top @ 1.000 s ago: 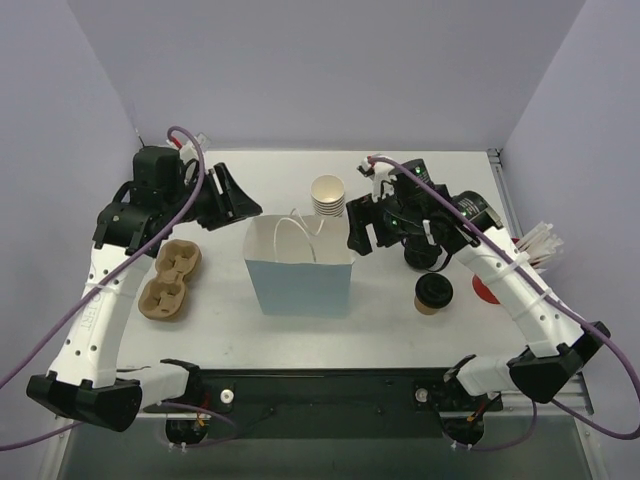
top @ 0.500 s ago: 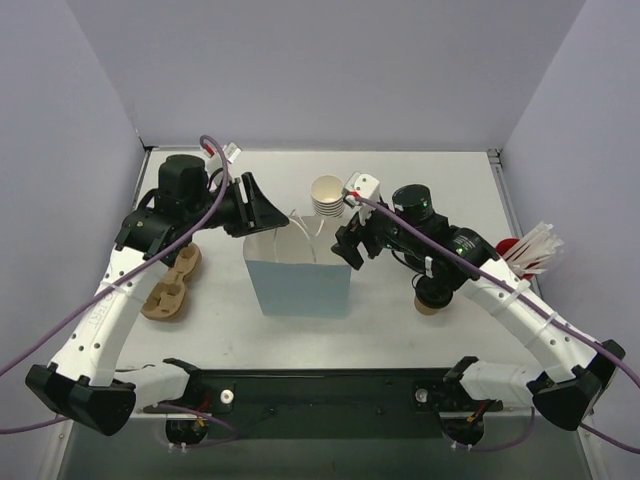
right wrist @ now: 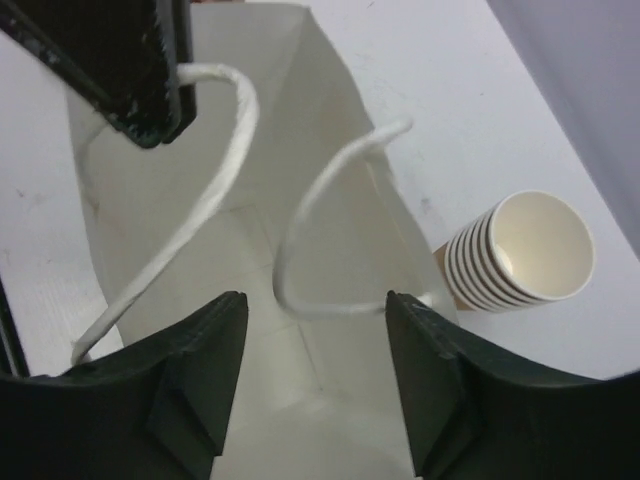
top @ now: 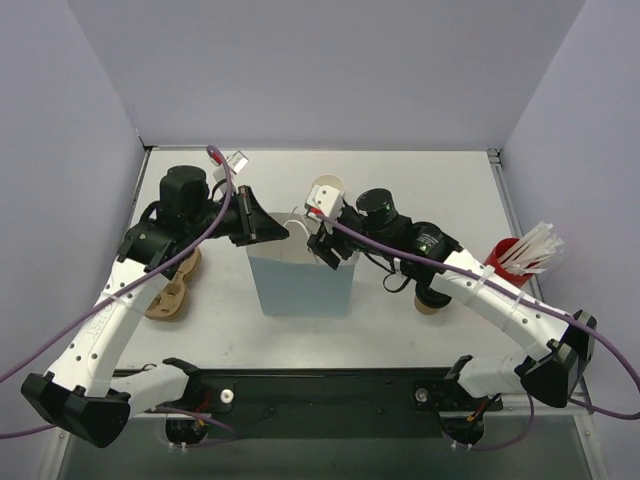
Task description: Pack the takeout coffee
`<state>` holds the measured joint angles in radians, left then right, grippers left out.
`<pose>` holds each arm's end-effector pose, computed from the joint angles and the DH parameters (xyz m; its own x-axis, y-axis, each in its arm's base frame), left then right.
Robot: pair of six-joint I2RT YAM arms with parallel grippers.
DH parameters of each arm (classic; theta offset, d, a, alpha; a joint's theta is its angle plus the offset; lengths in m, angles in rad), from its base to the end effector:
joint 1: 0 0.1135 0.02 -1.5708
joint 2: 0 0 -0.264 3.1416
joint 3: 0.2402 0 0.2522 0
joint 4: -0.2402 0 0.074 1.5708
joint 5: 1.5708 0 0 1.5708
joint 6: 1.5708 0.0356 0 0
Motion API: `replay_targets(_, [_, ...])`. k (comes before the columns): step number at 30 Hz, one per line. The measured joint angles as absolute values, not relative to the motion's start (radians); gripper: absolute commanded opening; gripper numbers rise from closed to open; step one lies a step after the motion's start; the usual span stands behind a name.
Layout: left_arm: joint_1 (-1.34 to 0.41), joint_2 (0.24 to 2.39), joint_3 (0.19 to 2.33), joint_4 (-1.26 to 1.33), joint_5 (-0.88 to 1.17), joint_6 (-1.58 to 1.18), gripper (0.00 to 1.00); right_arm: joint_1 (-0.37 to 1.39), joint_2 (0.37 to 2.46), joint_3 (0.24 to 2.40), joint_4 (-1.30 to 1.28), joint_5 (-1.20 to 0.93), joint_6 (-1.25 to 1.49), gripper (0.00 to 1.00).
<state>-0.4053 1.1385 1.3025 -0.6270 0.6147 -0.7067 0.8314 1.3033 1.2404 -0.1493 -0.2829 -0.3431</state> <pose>0.2065 -0.1109 0.4064 -0.8292 -0.2214 -0.5132 0.3391 0.5306 -0.7769 0.1977 0.2315 0.3898 0.1669 -0.2964 -0.9404 -0.8891 0.3671 -0.2735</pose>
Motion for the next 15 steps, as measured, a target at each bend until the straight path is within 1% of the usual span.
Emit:
replay_targets(1, [-0.408, 1.133, 1.297, -0.624, 0.617, -0.704, 0.0, 0.836, 1.308, 1.243, -0.138, -0.266, -0.345, 0.32])
replay_targets(2, [-0.411, 1.127, 1.291, -0.623, 0.619, -0.702, 0.0, 0.84, 1.313, 1.246, -0.119, -0.243, -0.344, 0.27])
replay_targets(4, [-0.414, 1.112, 1.277, -0.623, 0.622, -0.699, 0.0, 0.839, 1.32, 1.256, -0.089, -0.205, -0.344, 0.22])
replay_targets(9, [-0.418, 1.09, 1.25, -0.627, 0.627, -0.672, 0.0, 0.831, 1.324, 1.3, -0.045, -0.147, -0.333, 0.18])
replay_targets(15, [-0.418, 1.089, 1.25, -0.628, 0.628, -0.613, 0.0, 0.802, 1.349, 1.345, -0.034, -0.142, -0.299, 0.22])
